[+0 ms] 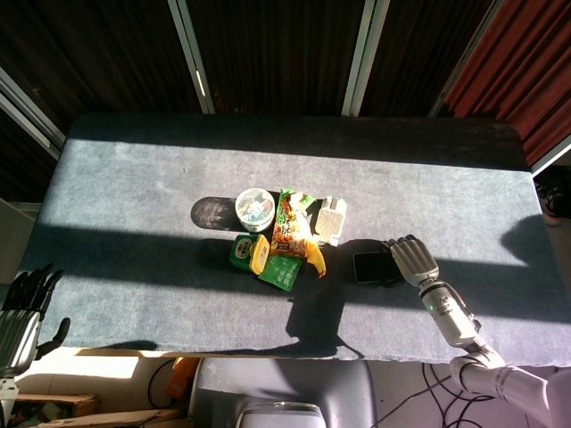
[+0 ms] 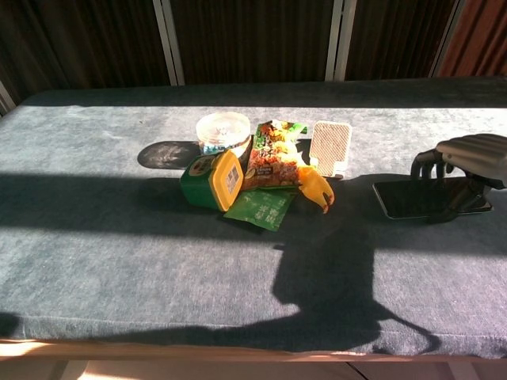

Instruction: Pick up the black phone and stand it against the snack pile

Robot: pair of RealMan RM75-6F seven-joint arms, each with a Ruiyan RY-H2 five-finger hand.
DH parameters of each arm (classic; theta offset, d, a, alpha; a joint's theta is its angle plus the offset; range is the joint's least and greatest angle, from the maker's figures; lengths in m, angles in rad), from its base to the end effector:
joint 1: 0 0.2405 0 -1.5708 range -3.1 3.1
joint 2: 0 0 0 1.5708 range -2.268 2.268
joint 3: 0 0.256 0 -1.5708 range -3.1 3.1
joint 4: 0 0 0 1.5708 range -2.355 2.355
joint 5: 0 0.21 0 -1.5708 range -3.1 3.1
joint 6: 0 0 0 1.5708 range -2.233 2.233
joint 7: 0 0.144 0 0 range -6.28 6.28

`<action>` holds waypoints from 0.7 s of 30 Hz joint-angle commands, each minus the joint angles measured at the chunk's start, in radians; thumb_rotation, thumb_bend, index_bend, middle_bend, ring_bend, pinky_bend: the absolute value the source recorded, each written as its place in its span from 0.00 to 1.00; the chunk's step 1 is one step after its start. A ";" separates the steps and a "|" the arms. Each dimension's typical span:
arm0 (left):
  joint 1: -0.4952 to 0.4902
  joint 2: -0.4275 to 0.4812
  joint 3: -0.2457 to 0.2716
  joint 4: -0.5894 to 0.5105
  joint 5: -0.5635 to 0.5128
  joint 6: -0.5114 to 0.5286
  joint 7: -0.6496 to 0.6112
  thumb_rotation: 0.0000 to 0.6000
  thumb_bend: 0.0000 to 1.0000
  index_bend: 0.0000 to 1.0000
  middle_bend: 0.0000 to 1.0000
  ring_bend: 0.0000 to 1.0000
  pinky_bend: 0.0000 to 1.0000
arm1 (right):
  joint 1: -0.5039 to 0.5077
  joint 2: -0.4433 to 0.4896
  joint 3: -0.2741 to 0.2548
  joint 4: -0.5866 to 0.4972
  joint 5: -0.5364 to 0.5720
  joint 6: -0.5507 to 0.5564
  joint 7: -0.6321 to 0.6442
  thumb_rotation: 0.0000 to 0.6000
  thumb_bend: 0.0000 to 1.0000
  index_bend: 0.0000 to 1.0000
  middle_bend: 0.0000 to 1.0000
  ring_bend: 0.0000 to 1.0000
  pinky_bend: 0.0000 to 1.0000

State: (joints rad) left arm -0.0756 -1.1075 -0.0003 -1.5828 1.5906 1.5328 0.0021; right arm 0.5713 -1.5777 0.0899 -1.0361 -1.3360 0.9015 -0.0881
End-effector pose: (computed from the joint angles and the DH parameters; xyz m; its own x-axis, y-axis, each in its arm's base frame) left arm -0.3086 0.1677 0.1598 0.4400 0.0044 0.8980 0.8947 -0.0877 -0.4379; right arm -0.2903 -0.3427 0.0042 0.5890 -0.2824 0.7572 -0.8073 -0.2477 0.5356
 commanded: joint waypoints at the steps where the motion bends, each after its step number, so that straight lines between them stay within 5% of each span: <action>1: 0.001 0.000 0.001 0.001 0.003 0.002 -0.002 1.00 0.40 0.00 0.00 0.00 0.00 | -0.002 -0.001 0.000 -0.010 0.011 0.001 -0.029 1.00 0.31 0.88 0.59 0.46 0.55; 10: 0.005 0.003 0.000 0.004 0.006 0.011 -0.014 1.00 0.40 0.00 0.00 0.00 0.00 | 0.001 -0.008 0.009 -0.010 0.017 0.037 -0.127 1.00 0.32 0.90 0.61 0.46 0.56; 21: 0.001 0.003 -0.002 0.005 0.003 0.004 -0.012 1.00 0.40 0.00 0.00 0.00 0.00 | 0.058 0.084 0.045 -0.115 -0.045 0.201 -0.630 1.00 0.32 0.90 0.61 0.47 0.58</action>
State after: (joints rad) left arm -0.0740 -1.1047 -0.0020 -1.5777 1.5938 1.5368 -0.0106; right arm 0.5990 -1.5331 0.1129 -1.0993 -1.3541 1.0360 -0.5541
